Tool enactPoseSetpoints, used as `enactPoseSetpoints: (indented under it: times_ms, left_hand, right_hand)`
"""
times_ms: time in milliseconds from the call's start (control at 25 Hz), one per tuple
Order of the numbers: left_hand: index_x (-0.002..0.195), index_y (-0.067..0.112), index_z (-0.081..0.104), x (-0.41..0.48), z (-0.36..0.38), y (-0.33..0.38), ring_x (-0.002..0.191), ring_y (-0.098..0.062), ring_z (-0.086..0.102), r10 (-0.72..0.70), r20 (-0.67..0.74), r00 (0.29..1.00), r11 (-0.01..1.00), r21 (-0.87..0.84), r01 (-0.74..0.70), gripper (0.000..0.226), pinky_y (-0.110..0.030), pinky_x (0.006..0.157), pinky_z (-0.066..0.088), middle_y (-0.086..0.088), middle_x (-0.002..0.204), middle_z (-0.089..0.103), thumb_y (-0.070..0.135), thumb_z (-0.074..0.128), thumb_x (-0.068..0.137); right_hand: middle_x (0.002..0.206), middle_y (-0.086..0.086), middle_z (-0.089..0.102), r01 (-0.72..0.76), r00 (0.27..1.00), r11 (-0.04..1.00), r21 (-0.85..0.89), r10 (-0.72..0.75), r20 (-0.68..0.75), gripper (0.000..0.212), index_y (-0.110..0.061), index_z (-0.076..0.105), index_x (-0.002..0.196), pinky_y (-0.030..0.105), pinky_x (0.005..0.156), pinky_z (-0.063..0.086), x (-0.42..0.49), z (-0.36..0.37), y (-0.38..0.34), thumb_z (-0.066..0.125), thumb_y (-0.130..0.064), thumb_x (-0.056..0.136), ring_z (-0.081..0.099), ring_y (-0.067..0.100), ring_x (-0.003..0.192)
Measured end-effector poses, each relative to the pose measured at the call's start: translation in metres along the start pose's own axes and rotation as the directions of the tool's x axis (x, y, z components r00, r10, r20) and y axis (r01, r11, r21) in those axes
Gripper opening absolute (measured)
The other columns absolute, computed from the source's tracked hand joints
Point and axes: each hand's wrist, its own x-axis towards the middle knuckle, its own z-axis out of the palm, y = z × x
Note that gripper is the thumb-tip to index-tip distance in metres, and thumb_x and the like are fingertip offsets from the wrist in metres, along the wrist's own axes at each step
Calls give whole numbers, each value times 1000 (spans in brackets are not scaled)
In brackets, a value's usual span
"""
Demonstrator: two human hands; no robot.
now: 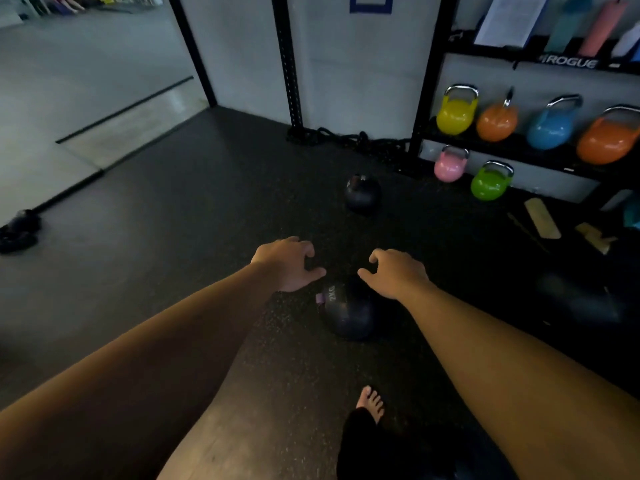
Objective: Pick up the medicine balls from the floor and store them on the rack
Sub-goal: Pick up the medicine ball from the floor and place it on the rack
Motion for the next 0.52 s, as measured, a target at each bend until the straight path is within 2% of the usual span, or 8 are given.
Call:
enactPoseSetpoints:
  times_ms: [120,280,520]
  left_hand:
    - [144,30,56,95,-1,-17,124,-26,63,-2,77,997,1000,-7,3,65,-37,81,48,0,142,58,74,51,96]
    - [144,30,56,201,5,-31,121,-27,63,39,105,994,998,-50,-34,66,-37,80,47,-1,138,61,74,51,96]
    - [145,31,56,344,85,-40,128,-28,61,115,235,965,993,-63,-103,66,-40,93,48,-2,142,61,74,54,95]
  right_hand:
    - [136,1,57,-32,997,999,-6,32,74,51,-31,52,140,43,94,52,83,6,9,57,-57,98,56,25,122]
    - [138,3,57,-99,986,995,-19,101,133,53,-30,50,142,46,95,52,171,22,21,56,-59,97,57,25,121]
    - [143,3,54,-208,965,973,94,189,179,56,-28,49,145,46,96,51,287,85,41,55,-58,98,55,27,126]
